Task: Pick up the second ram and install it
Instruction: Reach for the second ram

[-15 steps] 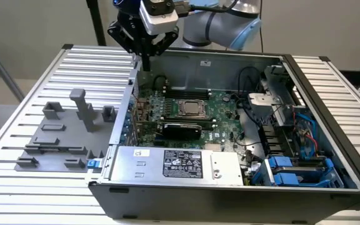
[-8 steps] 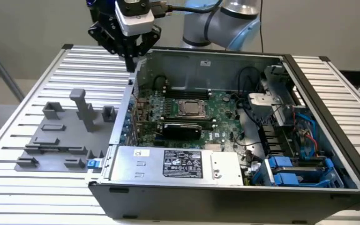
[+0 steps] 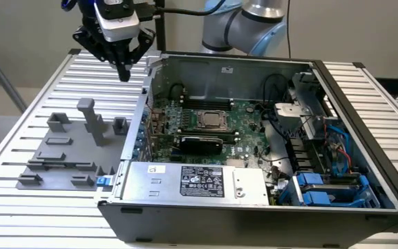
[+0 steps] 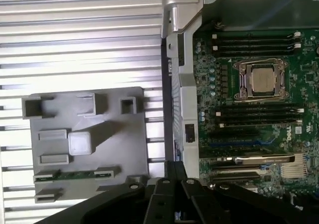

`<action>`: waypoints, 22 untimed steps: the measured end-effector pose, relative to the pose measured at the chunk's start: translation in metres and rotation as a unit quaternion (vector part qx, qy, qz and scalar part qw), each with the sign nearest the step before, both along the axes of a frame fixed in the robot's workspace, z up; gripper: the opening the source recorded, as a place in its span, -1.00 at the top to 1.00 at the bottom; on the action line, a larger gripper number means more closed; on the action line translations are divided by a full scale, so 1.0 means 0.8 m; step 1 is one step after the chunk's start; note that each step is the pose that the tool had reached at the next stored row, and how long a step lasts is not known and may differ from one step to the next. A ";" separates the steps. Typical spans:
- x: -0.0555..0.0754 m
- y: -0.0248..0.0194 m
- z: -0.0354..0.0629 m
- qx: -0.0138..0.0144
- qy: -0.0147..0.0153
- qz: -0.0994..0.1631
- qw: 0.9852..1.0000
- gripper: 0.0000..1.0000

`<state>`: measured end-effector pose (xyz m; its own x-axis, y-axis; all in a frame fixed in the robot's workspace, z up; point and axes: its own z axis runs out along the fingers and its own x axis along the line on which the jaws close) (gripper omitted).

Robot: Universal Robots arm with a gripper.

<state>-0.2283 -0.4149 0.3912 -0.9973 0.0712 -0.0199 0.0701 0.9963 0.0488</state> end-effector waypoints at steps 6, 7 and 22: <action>-0.034 -0.0030 -0.003 0.000 0.000 0.000 1.000 1.00; -0.040 -0.0034 -0.004 0.000 0.000 0.000 1.000 1.00; -0.125 -0.0081 -0.016 0.000 0.000 0.000 1.000 1.00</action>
